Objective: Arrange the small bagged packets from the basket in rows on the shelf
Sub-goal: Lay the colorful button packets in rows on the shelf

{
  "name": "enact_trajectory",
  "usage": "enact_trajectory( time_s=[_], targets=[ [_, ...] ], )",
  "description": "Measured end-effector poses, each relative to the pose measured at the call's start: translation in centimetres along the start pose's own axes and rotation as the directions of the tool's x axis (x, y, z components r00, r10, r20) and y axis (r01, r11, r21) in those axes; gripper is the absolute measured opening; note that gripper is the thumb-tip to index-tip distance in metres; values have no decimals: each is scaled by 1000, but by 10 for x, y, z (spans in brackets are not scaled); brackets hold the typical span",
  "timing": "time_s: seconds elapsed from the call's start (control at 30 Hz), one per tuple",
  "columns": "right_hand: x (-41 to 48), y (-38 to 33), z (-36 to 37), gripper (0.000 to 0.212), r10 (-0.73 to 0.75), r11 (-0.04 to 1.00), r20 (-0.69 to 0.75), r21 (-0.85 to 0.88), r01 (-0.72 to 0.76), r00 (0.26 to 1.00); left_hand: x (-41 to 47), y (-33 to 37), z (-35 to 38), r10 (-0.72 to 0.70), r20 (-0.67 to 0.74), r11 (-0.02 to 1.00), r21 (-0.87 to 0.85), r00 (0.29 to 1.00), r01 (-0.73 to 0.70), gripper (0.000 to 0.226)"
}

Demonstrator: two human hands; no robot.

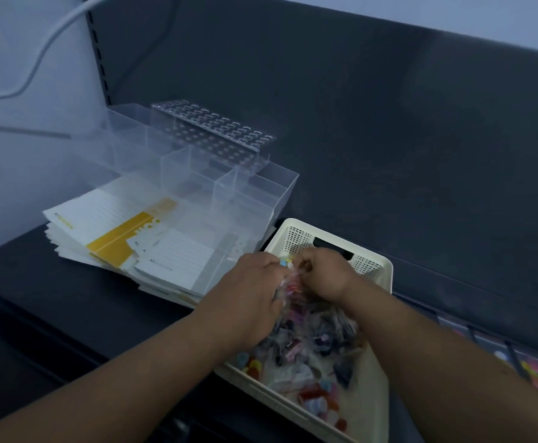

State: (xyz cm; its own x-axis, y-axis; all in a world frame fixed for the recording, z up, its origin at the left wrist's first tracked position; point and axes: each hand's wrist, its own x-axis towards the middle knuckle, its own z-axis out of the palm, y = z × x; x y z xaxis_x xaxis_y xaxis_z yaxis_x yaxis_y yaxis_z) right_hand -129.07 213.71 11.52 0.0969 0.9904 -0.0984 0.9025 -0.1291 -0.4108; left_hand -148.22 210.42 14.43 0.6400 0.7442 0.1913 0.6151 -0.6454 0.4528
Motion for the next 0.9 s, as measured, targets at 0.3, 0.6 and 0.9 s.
enact_trajectory(
  time_s=[0.3,0.6,0.9],
  targets=[
    [-50,-16,-61,12,57,700,158,698,-152,986,8,22,-18,-33,-165,998,-57,986,24,49],
    [-119,9,-88,13,50,542,188,820,-185,981,33,75,-8,-191,125,706,-671,974,225,10],
    [-192,64,-104,22,238,460,-31,884,-85,971,37,151,18,-279,388,280,-842,878,461,5]
  ],
)
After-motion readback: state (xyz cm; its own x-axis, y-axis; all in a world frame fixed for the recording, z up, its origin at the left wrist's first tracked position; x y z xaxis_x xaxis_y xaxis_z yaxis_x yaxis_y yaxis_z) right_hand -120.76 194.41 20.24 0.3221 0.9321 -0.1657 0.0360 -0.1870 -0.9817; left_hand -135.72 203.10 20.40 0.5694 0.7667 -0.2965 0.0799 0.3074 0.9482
